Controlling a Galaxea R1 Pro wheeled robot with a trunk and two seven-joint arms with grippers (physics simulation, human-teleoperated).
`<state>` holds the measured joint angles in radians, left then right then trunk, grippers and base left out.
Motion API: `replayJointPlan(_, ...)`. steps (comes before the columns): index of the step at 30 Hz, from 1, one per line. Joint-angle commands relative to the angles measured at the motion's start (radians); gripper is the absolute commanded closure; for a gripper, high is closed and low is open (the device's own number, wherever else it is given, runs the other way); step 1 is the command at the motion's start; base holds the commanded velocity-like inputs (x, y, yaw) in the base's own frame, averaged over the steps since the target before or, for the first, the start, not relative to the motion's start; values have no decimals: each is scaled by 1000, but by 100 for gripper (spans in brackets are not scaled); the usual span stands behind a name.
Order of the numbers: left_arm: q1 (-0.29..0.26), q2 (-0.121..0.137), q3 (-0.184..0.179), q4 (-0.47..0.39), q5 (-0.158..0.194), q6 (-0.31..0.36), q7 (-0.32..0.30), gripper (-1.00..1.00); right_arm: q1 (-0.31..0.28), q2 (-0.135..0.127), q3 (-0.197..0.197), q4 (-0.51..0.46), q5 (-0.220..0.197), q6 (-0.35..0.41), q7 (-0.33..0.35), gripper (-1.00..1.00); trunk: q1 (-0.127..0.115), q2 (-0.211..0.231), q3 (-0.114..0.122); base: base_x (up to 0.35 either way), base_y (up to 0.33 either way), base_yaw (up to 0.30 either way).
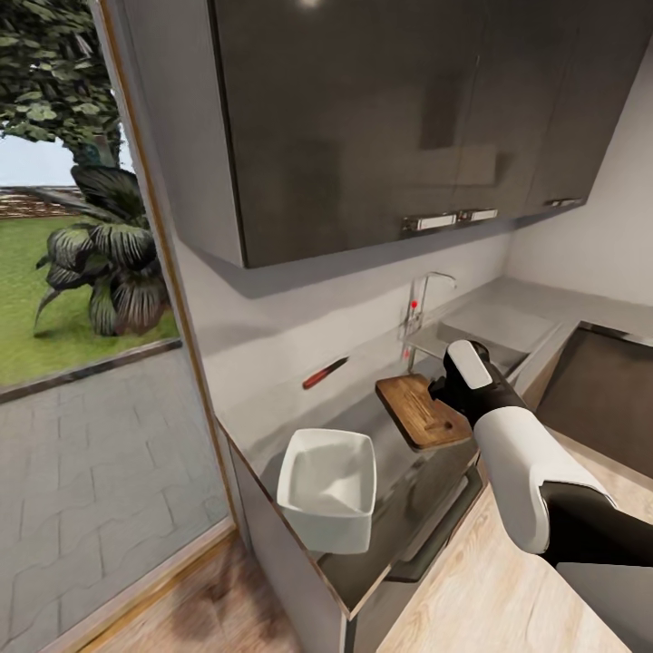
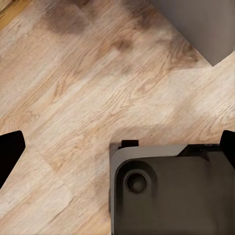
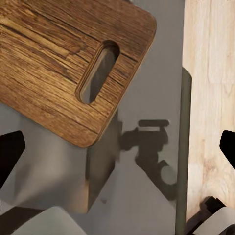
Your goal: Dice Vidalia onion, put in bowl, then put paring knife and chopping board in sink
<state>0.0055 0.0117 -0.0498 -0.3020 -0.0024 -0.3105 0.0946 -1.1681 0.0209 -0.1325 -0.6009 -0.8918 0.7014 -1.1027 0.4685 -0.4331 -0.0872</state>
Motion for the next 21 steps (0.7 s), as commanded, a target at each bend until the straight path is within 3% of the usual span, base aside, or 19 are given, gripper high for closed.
replayJointPlan(1,0,1,-5,-2,0,-1,7,-100,-1,0,-4,-1,-3,7,-5,-100,1,-2,-2,65,-33,0)
replayJointPlan(12,0,1,-5,-2,0,-1,7,-100,-1,-5,-5,-2,-2,6,-5,-100,1,-2,-2,13,-6,0)
replayJointPlan(21,0,1,-5,-2,0,-1,7,-100,-1,-41,-7,-10,0,7,-7,-100,1,-2,-2,0,0,0)
